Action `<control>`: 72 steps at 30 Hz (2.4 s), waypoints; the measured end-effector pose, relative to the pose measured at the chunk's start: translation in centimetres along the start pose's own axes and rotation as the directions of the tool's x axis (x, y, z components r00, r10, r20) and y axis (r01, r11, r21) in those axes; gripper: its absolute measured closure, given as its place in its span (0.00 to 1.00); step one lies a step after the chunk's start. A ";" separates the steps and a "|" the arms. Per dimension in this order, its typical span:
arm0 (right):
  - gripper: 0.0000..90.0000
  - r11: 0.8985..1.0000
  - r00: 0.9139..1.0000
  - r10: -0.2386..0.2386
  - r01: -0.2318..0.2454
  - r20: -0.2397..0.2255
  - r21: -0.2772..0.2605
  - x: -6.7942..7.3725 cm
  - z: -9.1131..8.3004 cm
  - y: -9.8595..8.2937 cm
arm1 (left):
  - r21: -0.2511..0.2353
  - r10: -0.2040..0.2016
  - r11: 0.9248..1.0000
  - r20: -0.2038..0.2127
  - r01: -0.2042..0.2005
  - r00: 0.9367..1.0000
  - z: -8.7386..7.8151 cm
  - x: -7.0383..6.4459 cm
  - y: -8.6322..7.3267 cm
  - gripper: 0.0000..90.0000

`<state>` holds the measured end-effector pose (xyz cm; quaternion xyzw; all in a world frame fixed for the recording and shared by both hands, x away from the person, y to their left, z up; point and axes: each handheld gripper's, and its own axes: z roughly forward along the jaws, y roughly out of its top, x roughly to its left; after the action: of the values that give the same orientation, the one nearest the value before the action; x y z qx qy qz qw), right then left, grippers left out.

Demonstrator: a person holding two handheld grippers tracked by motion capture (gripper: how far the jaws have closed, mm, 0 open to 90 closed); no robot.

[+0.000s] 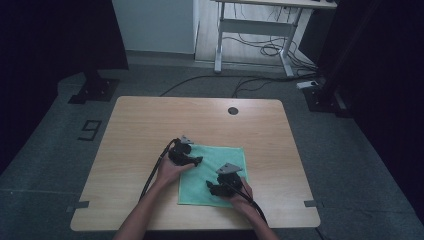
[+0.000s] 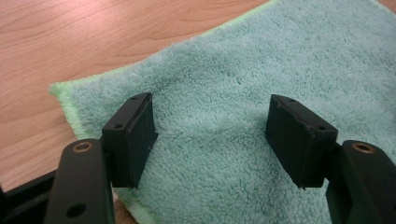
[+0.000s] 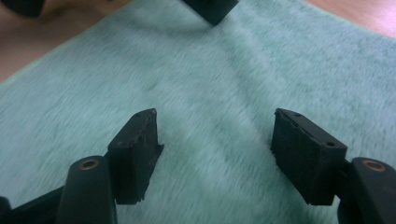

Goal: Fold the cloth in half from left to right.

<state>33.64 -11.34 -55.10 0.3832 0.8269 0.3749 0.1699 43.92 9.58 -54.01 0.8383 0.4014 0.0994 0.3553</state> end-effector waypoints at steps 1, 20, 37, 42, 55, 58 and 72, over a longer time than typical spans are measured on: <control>0.33 1.000 1.000 -0.005 0.005 -0.006 0.004 -0.1 -0.4 -0.3 | -0.001 0.000 1.000 -0.001 0.000 1.000 0.0 0.0 0.0 0.36; 0.26 0.996 0.991 -0.091 0.091 -0.103 0.003 6.5 1.4 1.1 | -0.008 -0.004 1.000 -0.003 0.004 1.000 0.0 -0.1 -0.1 0.36; 0.30 0.992 0.988 -0.014 -0.006 -0.152 -0.130 4.4 -0.8 1.1 | -0.078 -0.028 0.997 -0.059 0.024 0.998 -3.1 1.8 0.4 0.39; 0.32 0.990 0.984 -0.038 0.013 -0.172 -0.144 5.1 -0.9 1.5 | -0.075 -0.063 0.996 -0.086 0.056 0.994 -3.3 3.3 0.1 0.40; 0.35 0.989 0.970 -0.092 0.063 -0.224 -0.135 7.5 0.1 2.3 | -0.066 -0.085 0.995 -0.130 0.077 0.988 -1.8 4.8 0.3 0.48; 0.36 0.989 0.968 -0.098 0.069 -0.232 -0.132 7.7 0.3 2.2 | -0.058 -0.084 0.995 -0.139 0.077 0.987 -1.4 4.8 0.2 0.51; 0.43 0.987 0.952 -0.149 0.129 -0.268 -0.091 9.0 0.5 1.5 | -0.041 -0.049 0.998 -0.151 0.043 0.987 -0.2 3.9 0.2 0.73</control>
<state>28.88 -3.64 -54.25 0.2622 0.8531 0.4411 0.0938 46.49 12.54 -54.18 0.8120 0.4447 0.1623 0.3415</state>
